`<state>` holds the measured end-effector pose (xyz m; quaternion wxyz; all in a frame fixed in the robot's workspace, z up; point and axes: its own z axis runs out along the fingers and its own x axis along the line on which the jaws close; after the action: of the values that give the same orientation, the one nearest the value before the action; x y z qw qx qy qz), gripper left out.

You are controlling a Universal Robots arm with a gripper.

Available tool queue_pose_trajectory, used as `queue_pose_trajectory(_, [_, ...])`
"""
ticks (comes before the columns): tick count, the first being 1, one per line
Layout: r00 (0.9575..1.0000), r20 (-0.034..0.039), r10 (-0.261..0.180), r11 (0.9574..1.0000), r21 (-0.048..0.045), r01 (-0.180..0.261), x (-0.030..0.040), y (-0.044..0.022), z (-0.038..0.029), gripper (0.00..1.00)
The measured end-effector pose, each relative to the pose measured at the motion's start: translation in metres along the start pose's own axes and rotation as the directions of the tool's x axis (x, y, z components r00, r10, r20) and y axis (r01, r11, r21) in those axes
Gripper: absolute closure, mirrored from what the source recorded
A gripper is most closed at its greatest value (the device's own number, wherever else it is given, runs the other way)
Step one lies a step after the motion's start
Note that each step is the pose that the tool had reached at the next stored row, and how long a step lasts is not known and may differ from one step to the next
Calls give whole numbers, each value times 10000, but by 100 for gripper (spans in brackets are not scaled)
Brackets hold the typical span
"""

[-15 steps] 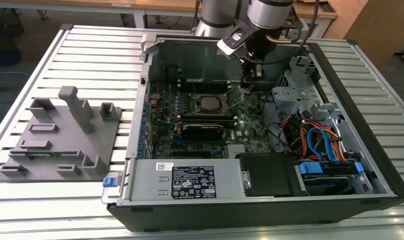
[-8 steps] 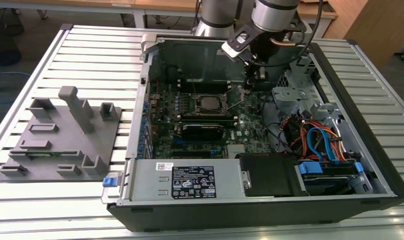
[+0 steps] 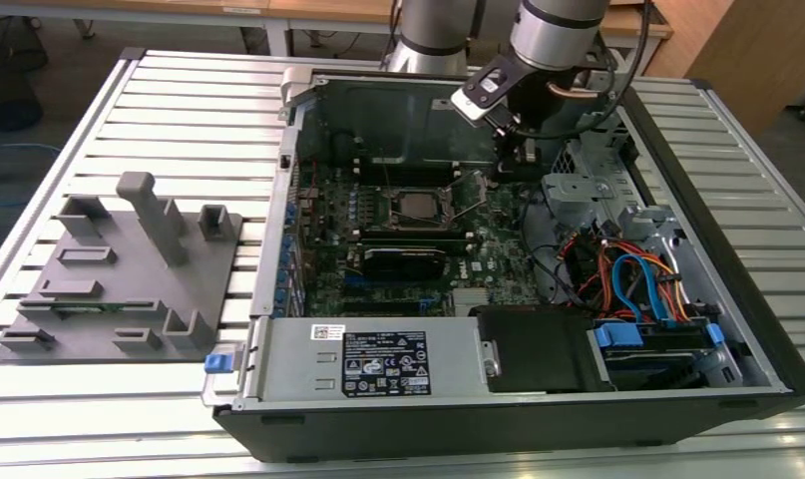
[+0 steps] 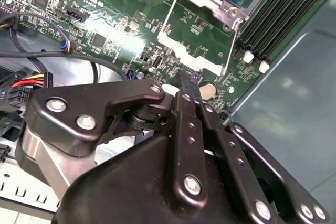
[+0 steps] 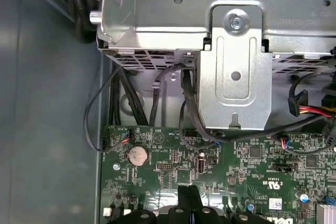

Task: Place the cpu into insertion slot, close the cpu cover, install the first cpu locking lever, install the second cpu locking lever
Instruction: 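Close the cpu cover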

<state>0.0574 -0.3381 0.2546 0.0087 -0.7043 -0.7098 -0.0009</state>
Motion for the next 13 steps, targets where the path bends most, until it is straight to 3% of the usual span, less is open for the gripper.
queue_pose_trajectory(13, [10000, -53, -9, 10000, 31, 10, -2, 17, 110, 90])
